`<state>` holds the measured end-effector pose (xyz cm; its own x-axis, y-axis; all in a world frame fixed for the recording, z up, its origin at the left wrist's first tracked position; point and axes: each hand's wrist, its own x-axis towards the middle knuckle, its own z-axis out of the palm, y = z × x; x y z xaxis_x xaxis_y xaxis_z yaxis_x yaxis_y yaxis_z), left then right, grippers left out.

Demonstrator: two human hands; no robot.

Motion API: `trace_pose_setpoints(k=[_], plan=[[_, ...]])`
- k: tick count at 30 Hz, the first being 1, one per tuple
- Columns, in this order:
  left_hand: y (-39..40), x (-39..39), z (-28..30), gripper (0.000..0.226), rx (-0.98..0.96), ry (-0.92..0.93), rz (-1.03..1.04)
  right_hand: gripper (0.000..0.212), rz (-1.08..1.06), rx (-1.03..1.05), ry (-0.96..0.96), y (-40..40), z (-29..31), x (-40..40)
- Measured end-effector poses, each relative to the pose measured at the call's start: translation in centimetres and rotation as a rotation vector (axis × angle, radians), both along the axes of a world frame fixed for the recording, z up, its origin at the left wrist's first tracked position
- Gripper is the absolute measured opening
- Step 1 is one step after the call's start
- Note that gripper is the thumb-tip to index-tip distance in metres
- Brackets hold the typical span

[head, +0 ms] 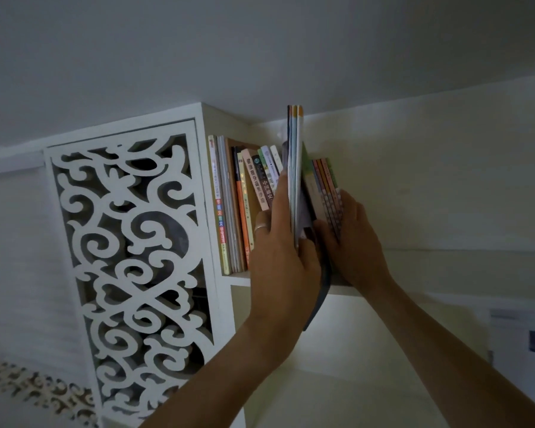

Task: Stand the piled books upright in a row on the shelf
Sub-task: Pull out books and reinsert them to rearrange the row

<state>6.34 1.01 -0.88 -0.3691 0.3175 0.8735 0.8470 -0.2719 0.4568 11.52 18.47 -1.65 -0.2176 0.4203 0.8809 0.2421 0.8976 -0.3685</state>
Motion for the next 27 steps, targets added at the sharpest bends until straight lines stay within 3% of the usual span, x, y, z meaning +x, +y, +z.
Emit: trace_pose_setpoints(k=[5, 12, 21, 27], plan=[[-4.1, -0.4, 0.1, 0.087, 0.009, 0.023, -0.04, 0.074, 0.011, 0.074, 0.034, -1.2, 0.4, 0.3], [-7.6, -3.1, -0.1, 0.086, 0.041, 0.026, 0.045, 0.063, -0.049, 0.221, 0.089, -1.9, 0.2, -0.5], [-7.3, -7.2, 0.5, 0.084, -0.009, 0.024, 0.146, 0.1, -0.477, 0.088, 0.073, -5.6, 0.3, -7.7], [-7.7, -7.5, 1.4, 0.086, -0.075, 0.104, 0.185, 0.108, -0.6, 0.057, 0.122, -6.7, 1.6, -11.4]])
